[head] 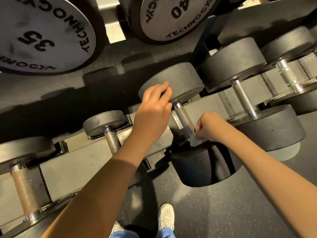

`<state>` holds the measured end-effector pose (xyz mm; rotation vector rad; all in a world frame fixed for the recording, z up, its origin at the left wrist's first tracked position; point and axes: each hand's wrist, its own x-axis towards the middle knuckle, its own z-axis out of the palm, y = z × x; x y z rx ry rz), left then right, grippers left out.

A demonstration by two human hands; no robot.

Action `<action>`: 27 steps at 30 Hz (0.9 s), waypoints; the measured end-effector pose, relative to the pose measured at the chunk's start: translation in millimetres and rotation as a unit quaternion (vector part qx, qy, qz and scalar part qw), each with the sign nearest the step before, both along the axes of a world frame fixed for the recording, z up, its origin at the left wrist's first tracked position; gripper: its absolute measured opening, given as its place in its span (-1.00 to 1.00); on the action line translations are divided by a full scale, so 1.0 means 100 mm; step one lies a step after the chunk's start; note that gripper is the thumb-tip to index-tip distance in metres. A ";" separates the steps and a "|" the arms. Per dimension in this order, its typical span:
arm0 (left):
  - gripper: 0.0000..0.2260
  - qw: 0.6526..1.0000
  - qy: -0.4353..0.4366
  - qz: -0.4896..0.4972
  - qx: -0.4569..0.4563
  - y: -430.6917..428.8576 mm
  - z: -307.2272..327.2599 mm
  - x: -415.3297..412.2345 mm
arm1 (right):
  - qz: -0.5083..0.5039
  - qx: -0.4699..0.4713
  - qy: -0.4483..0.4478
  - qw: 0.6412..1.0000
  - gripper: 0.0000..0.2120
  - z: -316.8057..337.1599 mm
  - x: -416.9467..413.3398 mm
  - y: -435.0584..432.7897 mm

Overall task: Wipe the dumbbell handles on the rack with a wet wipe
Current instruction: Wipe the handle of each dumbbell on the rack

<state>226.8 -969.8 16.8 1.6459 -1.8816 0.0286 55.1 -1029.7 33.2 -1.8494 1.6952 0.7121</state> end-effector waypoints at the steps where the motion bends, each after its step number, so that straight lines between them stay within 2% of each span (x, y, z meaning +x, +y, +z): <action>1: -0.69 1.000 0.000 -0.002 0.001 0.00 0.00 0.01 | -0.012 -0.017 -0.027 0.999 -0.84 -0.01 0.00 -0.02; 3: -0.69 1.000 -0.003 -0.007 0.004 0.00 0.00 0.02 | -0.069 -0.085 -0.135 0.985 -0.97 -0.06 -0.02 -0.03; 5: -0.68 1.000 -0.003 -0.009 0.011 0.00 0.01 0.03 | -0.113 -0.126 -0.209 0.963 -0.91 -0.06 -0.02 0.01; 7: -0.67 1.000 0.002 -0.011 0.013 -0.01 0.01 0.02 | -0.066 -0.097 -0.178 0.977 -0.92 -0.06 -0.02 0.01; 10: -0.68 1.000 0.001 -0.009 0.004 0.00 0.01 0.02 | 0.027 -0.019 -0.059 0.998 -0.90 -0.02 -0.03 0.01; 12: -0.68 1.000 0.008 -0.007 0.002 0.00 0.00 0.02 | -0.011 -0.064 -0.086 0.994 -0.91 -0.04 -0.01 -0.04; 13: -0.69 1.000 0.009 -0.007 0.002 0.00 0.00 0.02 | -0.053 -0.123 -0.143 0.981 -0.90 -0.08 0.03 -0.07; 15: -0.69 1.000 0.004 -0.007 0.003 0.00 -0.01 0.03 | -0.149 -0.225 -0.278 0.922 -0.89 -0.15 0.15 -0.09; 16: -0.68 1.000 0.001 -0.008 0.004 0.00 -0.01 0.04 | -0.188 -0.245 -0.328 0.893 -0.93 -0.18 0.21 -0.10; 18: -0.67 1.000 -0.001 -0.009 0.008 -0.01 -0.01 0.04 | -0.237 -0.238 -0.368 0.867 -0.97 -0.25 0.31 -0.09; 20: -0.67 1.000 0.005 -0.010 0.009 -0.01 -0.02 0.04 | -0.246 -0.226 -0.357 0.872 -0.96 -0.29 0.33 -0.07; 24: -0.67 1.000 0.015 -0.006 0.007 -0.01 -0.02 0.03 | -0.104 -0.197 -0.238 0.945 -0.92 -0.25 0.18 -0.07; 25: -0.67 1.000 0.015 -0.006 0.008 -0.01 -0.01 0.03 | -0.088 -0.193 -0.235 0.949 -0.94 -0.23 0.15 -0.08; 27: -0.68 1.000 0.012 -0.006 0.006 -0.01 0.00 0.03 | -0.110 -0.218 -0.291 0.925 -0.93 -0.22 0.15 -0.09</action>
